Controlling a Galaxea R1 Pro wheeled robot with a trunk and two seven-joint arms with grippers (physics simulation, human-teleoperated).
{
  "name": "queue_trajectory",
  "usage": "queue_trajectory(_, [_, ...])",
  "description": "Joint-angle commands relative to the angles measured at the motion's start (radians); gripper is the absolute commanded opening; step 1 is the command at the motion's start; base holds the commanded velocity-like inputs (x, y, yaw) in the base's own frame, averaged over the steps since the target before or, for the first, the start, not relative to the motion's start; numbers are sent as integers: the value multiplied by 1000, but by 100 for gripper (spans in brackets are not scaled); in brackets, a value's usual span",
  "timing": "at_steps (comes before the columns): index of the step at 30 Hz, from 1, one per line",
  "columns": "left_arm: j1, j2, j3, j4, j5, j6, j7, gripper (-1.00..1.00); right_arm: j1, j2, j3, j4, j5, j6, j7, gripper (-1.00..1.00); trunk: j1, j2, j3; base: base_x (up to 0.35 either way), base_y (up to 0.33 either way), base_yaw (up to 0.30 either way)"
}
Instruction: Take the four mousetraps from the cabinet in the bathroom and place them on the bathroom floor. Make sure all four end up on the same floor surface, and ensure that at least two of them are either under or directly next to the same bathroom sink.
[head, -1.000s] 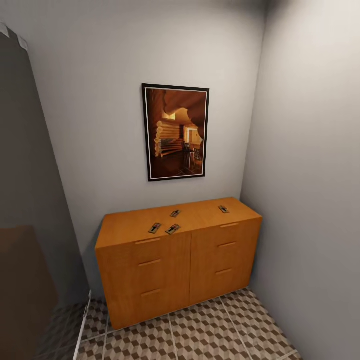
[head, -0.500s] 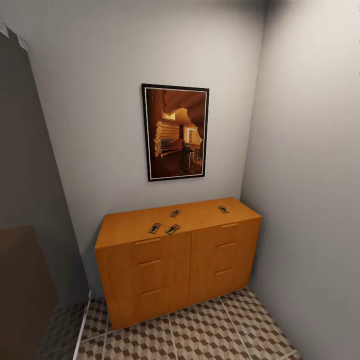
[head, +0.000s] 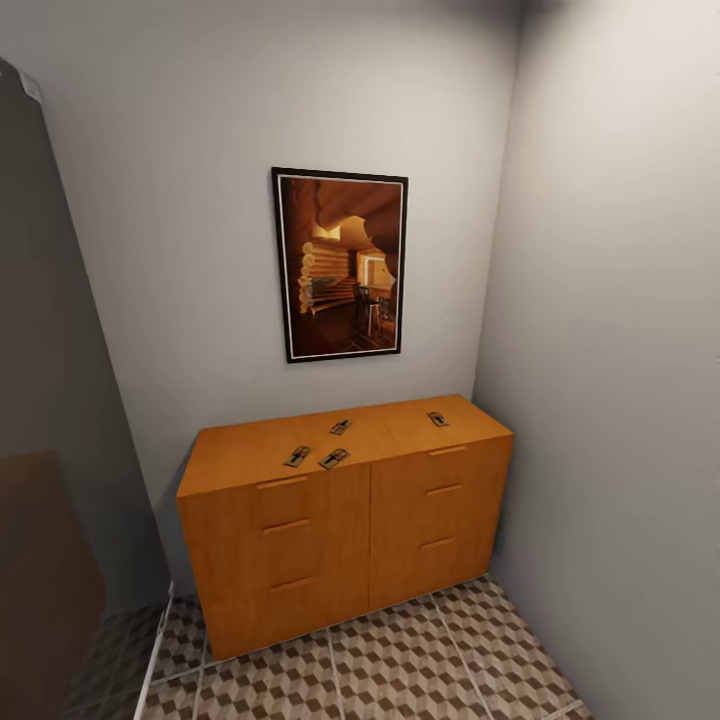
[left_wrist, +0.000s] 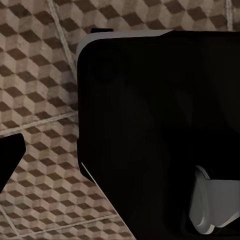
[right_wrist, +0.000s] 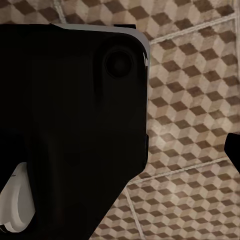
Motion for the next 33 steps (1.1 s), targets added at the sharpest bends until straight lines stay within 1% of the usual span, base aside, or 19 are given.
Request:
queue_trajectory(1, [0,0,0,-1,4,-1,1,100,0,0,0,0,0,-4,-1,100,0,-1,-1,0,-29,0])
queue_trajectory(7, [0,-1,0,-1,22,-1,0,100,0,0,0,0,0,-4,-1,100,0,-1,-1,0,-14,0])
queue_trajectory(14, [0,0,0,-1,31,-1,0,100,0,0,0,0,1,-4,-1,100,0,-1,-1,35,-4,0])
queue_trajectory(23, [0,1,0,-1,34,-1,-1,100,0,0,0,0,1,-4,-1,100,0,-1,-1,277,-43,0])
queue_trajectory(33, [0,1,0,-1,34,-1,0,100,0,0,0,0,1,-4,-1,100,0,-1,-1,245,-100,0])
